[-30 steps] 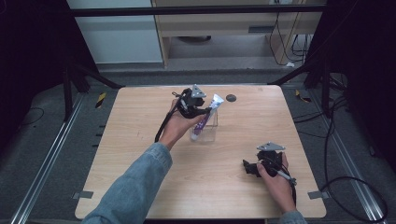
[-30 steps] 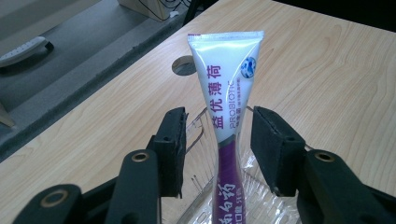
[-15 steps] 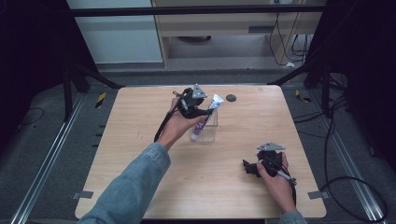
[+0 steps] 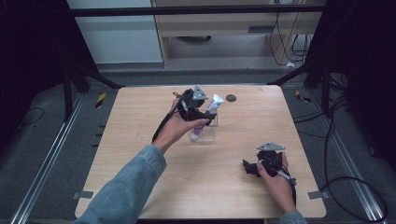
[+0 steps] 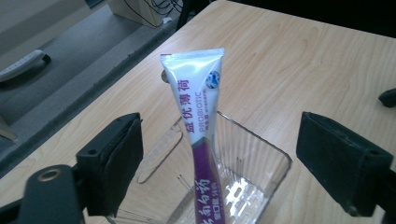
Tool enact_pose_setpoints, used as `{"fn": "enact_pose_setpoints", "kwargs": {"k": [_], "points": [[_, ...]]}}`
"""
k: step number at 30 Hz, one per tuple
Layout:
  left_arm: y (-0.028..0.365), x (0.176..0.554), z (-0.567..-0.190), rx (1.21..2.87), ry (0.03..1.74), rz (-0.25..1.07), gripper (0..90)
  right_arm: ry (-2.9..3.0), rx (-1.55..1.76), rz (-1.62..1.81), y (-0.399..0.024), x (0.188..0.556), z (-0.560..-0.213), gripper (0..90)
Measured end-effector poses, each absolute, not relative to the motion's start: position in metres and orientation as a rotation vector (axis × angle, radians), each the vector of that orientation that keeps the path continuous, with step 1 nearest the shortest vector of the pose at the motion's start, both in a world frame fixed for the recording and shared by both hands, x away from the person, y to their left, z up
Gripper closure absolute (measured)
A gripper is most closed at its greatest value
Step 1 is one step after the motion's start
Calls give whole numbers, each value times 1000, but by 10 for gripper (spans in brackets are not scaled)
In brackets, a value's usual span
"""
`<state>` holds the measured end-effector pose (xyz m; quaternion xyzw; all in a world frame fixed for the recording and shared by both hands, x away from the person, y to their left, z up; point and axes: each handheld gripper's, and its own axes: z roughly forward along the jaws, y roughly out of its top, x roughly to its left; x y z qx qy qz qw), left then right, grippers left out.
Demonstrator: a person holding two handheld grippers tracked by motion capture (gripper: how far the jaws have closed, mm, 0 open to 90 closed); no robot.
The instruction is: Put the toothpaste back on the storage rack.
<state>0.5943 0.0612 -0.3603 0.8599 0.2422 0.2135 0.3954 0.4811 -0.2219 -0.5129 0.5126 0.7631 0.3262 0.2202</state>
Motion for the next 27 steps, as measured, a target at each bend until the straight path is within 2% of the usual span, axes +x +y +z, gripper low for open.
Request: {"fn": "enact_pose_setpoints", "kwargs": {"k": [10,27], "points": [[67,581,-358,2207,608,528,76,2111,1423,903,-222,480,-513,3],[87,567,-354,2177,600,554,71,2111,1414,898,-223,478,-513,3]]}}
